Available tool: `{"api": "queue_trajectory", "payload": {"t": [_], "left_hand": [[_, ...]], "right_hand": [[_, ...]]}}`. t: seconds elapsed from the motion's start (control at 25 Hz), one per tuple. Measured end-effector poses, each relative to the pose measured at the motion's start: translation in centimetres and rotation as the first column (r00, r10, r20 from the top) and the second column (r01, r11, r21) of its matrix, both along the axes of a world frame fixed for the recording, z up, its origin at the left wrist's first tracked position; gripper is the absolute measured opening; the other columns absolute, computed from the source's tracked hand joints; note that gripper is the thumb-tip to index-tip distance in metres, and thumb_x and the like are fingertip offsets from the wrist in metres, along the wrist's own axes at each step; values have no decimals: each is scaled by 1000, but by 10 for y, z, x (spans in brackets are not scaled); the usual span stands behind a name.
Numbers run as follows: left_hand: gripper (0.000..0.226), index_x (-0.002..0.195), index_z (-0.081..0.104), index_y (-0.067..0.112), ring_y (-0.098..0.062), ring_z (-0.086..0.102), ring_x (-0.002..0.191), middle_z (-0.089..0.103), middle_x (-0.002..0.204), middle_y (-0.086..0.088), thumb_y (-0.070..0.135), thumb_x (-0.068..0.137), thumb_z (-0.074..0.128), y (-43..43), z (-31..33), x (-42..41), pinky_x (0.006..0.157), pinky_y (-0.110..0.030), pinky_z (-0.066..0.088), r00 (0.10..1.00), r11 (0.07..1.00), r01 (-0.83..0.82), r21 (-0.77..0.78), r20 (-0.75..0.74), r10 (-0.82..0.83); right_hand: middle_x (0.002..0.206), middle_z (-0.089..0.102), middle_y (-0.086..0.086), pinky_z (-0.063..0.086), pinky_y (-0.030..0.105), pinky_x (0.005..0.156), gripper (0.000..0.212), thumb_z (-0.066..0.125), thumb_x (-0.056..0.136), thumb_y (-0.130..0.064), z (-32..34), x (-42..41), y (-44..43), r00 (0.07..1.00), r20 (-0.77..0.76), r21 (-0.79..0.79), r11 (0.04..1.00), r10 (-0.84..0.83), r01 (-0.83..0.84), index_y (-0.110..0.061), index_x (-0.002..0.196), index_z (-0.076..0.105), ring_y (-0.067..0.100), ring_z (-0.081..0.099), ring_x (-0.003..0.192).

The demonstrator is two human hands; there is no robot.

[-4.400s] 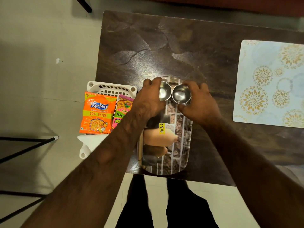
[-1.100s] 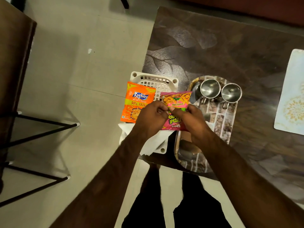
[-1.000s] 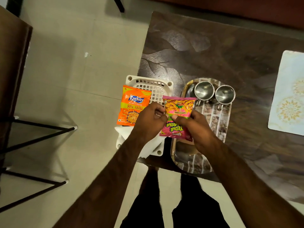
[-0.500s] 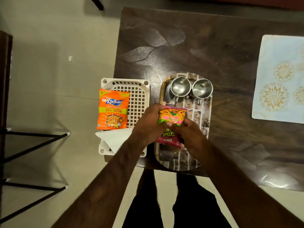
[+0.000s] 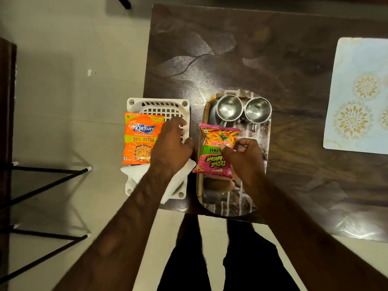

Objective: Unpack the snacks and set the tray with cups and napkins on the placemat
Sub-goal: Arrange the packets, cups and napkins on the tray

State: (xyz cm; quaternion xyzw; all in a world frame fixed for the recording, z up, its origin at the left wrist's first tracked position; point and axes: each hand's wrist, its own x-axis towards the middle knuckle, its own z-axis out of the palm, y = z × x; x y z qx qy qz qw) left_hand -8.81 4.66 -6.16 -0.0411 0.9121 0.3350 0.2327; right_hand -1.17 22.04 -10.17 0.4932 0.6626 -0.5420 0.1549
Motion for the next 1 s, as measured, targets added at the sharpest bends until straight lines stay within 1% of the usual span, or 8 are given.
{"api": "queue_trajectory", "payload": {"t": [0.08,0.16,0.32,0.44,0.56,0.68,0.88,1.0], "left_hand": [[41,123,55,13,-27,57,108,57,119,-12,12,84,68,-28,2,-8,92,-42,51,987,978,-127,-164,-115,109],[48,124,52,11,-35,54,115,54,123,-15,18,81,71,-57,2,-14,94,-47,49,972,907,-214,-362,-174,160],[72,133,45,5,-40,52,122,52,132,-19,38,79,79,-90,-4,-20,98,-52,44,979,791,-169,-588,-7,204],[69,133,44,6,-40,58,119,58,129,-17,37,82,79,-98,-14,-19,99,-51,47,966,835,-157,-528,95,242],[54,124,52,6,-37,63,111,64,121,-16,29,83,79,-104,-17,-19,93,-47,50,971,877,-168,-451,76,225],[28,110,65,7,-31,65,98,70,112,-13,22,87,73,-113,-11,-23,83,-39,50,973,927,-172,-332,90,213],[24,109,62,26,-18,68,95,70,108,5,18,90,73,-110,19,-18,83,-35,51,909,938,-345,33,258,326],[29,111,66,28,-15,76,91,78,102,7,14,88,76,-96,37,-12,77,-33,59,869,880,-401,255,409,278]], "right_hand": [[108,65,6,42,23,63,34,80,84,-35,3,3,4,999,37,233,972,16,-24,-18,106,60,14,63,83],[110,65,10,38,21,61,26,74,88,-33,6,7,4,999,8,319,947,32,-33,-20,104,59,15,61,84],[102,66,4,38,19,61,21,66,82,-15,18,5,-11,995,-60,304,951,73,-52,-24,101,60,4,59,79],[93,59,-9,40,13,65,26,61,79,-8,25,2,-25,975,-138,315,941,172,-121,-23,100,62,-9,57,77],[87,56,-13,45,26,70,27,57,78,-8,29,-2,-37,956,-186,334,930,228,-156,-29,95,62,5,56,78],[98,67,-4,52,35,75,25,53,83,-6,29,-4,-42,936,-213,349,917,279,-194,-24,94,66,17,63,85],[84,63,-10,50,26,69,38,60,82,2,34,1,-44,924,-285,200,959,253,-201,-35,87,64,7,56,70],[78,61,-12,49,25,67,27,65,84,-3,37,1,-37,934,-315,16,985,166,-169,-27,95,67,2,56,69]]}}
